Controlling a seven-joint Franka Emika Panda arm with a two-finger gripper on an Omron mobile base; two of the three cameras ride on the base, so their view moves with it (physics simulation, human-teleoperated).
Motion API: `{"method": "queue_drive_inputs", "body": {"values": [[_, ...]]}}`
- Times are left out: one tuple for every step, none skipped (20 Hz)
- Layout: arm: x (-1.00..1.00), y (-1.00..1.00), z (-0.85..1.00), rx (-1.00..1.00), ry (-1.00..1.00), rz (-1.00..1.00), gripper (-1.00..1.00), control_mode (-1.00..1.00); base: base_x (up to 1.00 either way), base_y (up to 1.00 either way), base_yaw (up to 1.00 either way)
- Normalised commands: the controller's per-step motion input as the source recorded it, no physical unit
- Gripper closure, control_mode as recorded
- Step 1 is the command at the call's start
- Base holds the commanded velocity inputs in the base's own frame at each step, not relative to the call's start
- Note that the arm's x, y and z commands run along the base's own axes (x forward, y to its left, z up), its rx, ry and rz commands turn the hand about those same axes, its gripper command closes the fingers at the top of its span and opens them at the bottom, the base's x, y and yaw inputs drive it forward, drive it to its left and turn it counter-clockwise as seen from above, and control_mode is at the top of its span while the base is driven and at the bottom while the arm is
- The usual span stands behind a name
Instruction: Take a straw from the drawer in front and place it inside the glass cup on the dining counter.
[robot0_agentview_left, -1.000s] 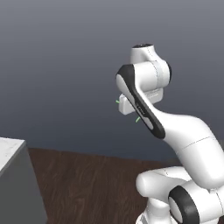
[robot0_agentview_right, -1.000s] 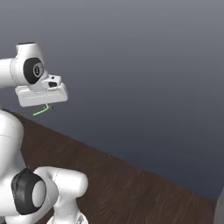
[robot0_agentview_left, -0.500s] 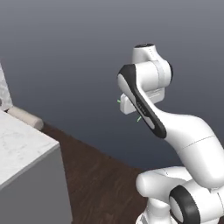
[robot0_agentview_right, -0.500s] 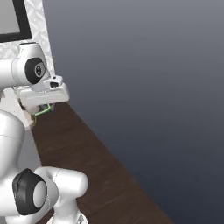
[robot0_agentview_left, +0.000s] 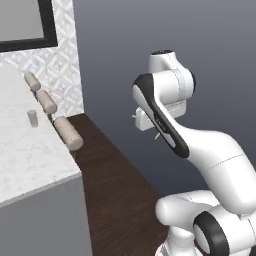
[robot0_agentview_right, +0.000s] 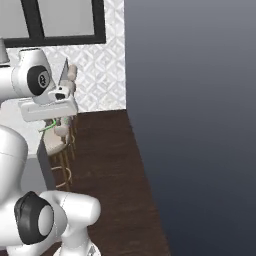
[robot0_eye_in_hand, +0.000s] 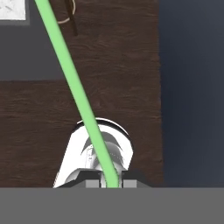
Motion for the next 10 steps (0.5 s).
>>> {"method": "queue_drive_inputs", "body": {"values": [[0.00, 0.00, 0.00, 0.00, 0.00, 0.00, 1.00, 1.00, 0.63, -0.74, 0.59], [0.00, 0.00, 0.00, 0.00, 0.00, 0.00, 1.00, 1.00, 0.63, -0.73, 0.59], [0.00, 0.00, 0.00, 0.00, 0.00, 0.00, 1.00, 1.00, 0.63, -0.74, 0.59], [0.00, 0.00, 0.00, 0.00, 0.00, 0.00, 1.00, 1.00, 0.61, -0.72, 0.59], [0.00, 0.00, 0.00, 0.00, 0.00, 0.00, 1.00, 1.00, 0.61, -0.70, 0.59], [0.00, 0.00, 0.00, 0.00, 0.00, 0.00, 1.00, 1.00, 0.61, -0.67, 0.60], [0.00, 0.00, 0.00, 0.00, 0.00, 0.00, 1.00, 1.00, 0.61, -0.66, 0.60], [0.00, 0.00, 0.00, 0.00, 0.00, 0.00, 1.00, 1.00, 0.61, -0.66, 0.59], [0.00, 0.00, 0.00, 0.00, 0.00, 0.00, 1.00, 1.00, 0.61, -0.66, 0.59], [0.00, 0.00, 0.00, 0.00, 0.00, 0.00, 1.00, 1.00, 0.61, -0.66, 0.59]]}}
